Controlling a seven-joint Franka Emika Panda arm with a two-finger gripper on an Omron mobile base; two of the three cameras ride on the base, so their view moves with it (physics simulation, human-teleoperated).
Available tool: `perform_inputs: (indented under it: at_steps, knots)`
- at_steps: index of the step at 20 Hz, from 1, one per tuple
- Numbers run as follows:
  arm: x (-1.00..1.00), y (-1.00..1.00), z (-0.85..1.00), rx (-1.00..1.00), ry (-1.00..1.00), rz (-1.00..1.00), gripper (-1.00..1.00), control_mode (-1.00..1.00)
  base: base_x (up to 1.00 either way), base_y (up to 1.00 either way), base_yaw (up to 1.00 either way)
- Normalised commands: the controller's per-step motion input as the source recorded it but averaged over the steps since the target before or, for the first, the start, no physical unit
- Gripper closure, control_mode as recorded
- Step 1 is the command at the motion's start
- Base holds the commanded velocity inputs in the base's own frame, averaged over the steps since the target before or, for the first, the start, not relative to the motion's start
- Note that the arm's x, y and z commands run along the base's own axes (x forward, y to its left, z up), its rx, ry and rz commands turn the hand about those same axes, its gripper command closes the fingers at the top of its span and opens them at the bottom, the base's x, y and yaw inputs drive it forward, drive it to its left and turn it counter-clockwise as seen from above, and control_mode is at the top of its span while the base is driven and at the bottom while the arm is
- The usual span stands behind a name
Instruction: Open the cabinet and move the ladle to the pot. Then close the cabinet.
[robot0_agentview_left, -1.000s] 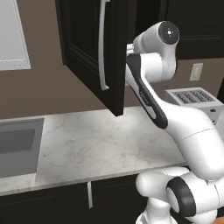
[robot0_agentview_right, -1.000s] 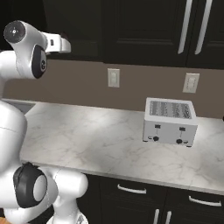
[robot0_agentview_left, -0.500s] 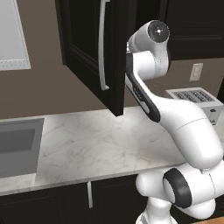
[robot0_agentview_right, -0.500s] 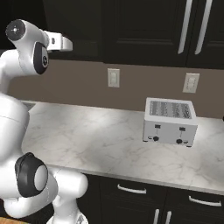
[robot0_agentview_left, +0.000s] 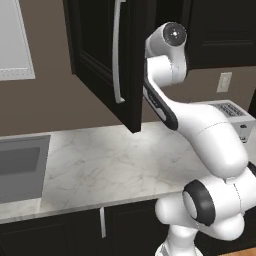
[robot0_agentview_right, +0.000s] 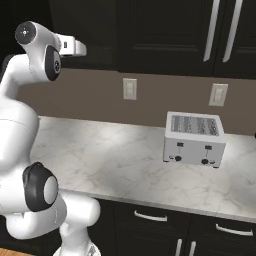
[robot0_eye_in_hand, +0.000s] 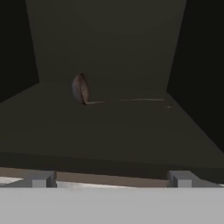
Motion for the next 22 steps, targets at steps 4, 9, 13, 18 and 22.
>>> perform_inputs:
  at_steps: [4, 9, 13, 18, 22]
  knots:
    - [0.26, 0.00, 0.00, 0.00, 0.00, 0.00, -1.00, -1.00, 0.00, 0.00, 0.00]
    - [0.15, 0.00, 0.00, 0.00, 0.00, 0.00, -1.00, -1.00, 0.00, 0.00, 0.00]
    - [0.13, 0.08, 0.00, 0.00, 0.01, 0.00, -1.00, -1.00, 0.00, 0.00, 0.00]
    - [0.12, 0.12, 0.00, 0.00, 0.03, 0.00, -1.00, -1.00, 0.00, 0.00, 0.00]
    - [0.15, 0.14, 0.00, 0.00, 0.02, 0.00, -1.00, -1.00, 0.00, 0.00, 0.00]
